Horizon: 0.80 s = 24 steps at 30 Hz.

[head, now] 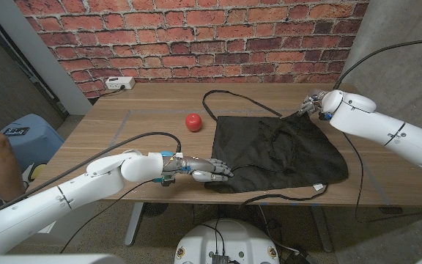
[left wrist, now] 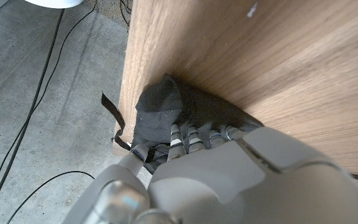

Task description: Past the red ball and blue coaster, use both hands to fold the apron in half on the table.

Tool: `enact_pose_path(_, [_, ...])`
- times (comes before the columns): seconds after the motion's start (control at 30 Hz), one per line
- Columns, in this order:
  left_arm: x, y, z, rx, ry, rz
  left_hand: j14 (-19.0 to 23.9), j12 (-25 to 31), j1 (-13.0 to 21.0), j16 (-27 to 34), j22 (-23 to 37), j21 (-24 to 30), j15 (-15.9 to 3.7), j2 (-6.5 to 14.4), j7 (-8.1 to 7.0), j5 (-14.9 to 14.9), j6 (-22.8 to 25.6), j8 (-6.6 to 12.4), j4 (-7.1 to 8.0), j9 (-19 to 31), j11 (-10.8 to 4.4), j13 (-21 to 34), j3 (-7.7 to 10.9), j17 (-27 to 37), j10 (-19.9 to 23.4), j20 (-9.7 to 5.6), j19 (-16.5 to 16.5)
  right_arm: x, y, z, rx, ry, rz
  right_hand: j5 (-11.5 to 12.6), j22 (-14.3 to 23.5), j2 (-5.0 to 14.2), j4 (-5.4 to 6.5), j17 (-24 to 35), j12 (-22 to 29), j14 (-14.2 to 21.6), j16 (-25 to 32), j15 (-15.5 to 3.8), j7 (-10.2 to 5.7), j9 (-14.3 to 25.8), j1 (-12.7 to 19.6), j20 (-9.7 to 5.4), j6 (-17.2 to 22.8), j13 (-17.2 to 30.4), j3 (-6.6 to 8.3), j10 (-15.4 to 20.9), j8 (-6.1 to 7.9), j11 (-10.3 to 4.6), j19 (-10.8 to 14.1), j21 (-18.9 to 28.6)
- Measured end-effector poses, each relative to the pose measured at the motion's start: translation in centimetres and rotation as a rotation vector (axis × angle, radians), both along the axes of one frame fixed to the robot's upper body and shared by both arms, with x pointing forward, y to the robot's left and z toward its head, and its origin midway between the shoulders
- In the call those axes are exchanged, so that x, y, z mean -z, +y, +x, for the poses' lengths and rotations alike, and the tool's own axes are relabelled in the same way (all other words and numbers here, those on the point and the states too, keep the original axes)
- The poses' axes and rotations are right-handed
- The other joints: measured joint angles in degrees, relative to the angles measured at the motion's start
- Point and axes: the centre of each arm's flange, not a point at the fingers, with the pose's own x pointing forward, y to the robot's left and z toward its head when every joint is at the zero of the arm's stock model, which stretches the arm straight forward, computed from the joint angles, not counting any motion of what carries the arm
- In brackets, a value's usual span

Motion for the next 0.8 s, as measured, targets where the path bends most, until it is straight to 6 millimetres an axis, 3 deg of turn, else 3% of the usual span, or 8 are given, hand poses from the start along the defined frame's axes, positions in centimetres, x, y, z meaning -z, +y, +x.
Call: enact_pose_path(0.8, [0.1,0.5,0.5,0.009,0.021,-0.024,0.0,0.0,0.0,0.0,0.0,0.0,0.0,0.0,-0.2,0.0,0.2,0.0,-0.24,0.0,0.0,0.0,0.24,0.0,0.0,0.0,0.0,-1.0,3.0,0.1,-0.02,0.007,-0.006,-0.4,0.0,0.11,0.24,1.1,0.0,1.1,-0.7,-0.51,1.3,-0.4,2.1,0.92,0.3,0.4,-0.72,0.6,-0.19,0.63,2.3,0.5])
